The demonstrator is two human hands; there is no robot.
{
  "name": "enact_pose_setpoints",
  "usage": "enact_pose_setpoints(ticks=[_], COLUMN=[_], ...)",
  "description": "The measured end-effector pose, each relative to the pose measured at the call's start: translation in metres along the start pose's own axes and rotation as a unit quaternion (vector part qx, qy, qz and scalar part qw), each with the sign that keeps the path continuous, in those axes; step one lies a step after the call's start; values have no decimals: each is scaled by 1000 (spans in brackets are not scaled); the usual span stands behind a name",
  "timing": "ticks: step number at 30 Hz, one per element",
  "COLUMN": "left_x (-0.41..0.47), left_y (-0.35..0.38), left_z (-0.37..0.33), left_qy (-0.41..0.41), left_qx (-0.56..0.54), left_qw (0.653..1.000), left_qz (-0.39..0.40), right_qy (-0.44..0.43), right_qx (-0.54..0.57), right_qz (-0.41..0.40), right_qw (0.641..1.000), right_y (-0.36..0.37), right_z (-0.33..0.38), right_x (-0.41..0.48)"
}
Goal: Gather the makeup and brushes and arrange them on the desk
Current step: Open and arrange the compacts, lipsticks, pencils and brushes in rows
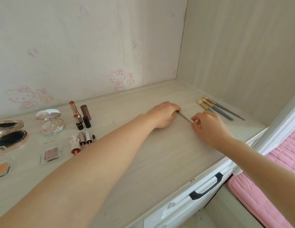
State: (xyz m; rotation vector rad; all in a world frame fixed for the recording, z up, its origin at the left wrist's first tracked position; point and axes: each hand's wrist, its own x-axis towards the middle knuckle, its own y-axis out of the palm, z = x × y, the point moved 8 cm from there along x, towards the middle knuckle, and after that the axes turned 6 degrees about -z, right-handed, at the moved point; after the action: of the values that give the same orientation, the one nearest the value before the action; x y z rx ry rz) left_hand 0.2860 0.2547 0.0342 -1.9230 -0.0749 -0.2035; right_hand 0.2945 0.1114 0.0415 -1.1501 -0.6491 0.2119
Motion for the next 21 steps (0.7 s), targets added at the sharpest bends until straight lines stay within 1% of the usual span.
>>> enact_pose_setpoints(ticks=[5, 7, 12, 15, 21], left_x=[-8, -13, -30, -45, -91], left_y=[-16, -20, -30, -35, -68], left_z=[6, 11, 19, 23, 26], left_qy=[13, 8, -20, -33, -86], left_qx=[36, 46, 26, -7, -136], left_qw=[998, 997, 998, 999, 983], left_qz=[-52, -55, -44, -32, -84], right_qy=[-25, -29, -13, -14, -34], right_qx=[-11, -10, 18, 41, 86], right_qz=[6, 8, 9, 6, -29], right_qw=[1000, 999, 1000, 999, 995], right_y=[-5, -6, -9, -14, -34], right_z=[9, 10, 8, 13, 40], right_x=[-10, -14, -19, -23, -37])
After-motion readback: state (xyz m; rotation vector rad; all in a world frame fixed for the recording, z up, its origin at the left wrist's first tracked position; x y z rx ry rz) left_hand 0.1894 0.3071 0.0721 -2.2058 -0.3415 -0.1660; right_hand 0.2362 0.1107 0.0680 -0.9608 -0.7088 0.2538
